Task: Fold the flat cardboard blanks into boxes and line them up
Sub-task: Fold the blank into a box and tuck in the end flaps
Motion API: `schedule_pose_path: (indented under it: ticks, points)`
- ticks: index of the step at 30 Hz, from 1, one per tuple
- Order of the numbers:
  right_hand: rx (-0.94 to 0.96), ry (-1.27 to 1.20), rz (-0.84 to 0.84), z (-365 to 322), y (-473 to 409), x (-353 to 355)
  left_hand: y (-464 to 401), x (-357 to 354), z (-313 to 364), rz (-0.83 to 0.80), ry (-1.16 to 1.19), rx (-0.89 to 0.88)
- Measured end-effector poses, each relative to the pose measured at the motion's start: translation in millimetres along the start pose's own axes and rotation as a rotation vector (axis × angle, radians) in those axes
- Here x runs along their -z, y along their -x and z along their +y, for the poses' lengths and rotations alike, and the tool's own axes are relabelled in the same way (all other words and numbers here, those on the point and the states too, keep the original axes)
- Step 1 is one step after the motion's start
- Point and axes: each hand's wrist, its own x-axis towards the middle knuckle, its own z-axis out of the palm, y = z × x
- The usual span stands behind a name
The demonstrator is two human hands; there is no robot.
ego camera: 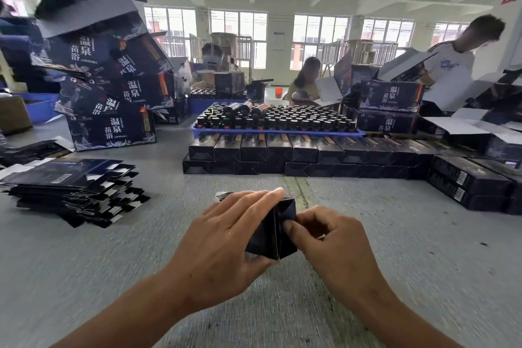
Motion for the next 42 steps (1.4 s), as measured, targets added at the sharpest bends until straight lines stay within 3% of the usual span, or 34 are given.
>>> schedule_pose_path:
  ticks: [2, 7, 12, 20, 22, 24, 27, 29, 32, 42]
  points:
    - [0.021, 0.005, 0.023, -2, 0, -1, -1, 0, 0, 0.014, 0.026, 0.019]
    - [-0.076, -0.332, -0.119, -1, -5, 12, 0, 1, 0, 0.037, 0.09, 0.06]
    - [-0.066, -0.368, -0.128, 3, -5, 11, 1, 1, -1, 0.039, 0.124, 0.085]
    - [-0.159, -0.393, -0.187, 5, -5, 2, 2, -11, -2, -0.099, -0.078, -0.158]
    - [-0.222, -0.446, -0.173, 10, -8, 4, 3, -12, -4, -0.005, -0.049, -0.04]
    - [-0.252, -0.498, -0.209, 13, -11, 7, 2, -7, -7, 0.14, 0.054, 0.209]
    - [-0.273, -0.495, -0.274, 16, -11, 8, -3, 5, -11, 0.23, 0.414, 0.622]
    - [-0.271, -0.43, -0.324, 15, -9, 6, -6, 10, -16, 0.19, 0.71, 0.753]
    - [-0.257, -0.372, -0.386, 13, -6, 2, -7, 9, -16, 0.081, 1.045, 0.746]
    - [-0.132, -0.52, -0.156, 13, -11, 11, -2, -5, -9, 0.004, 1.066, 0.646]
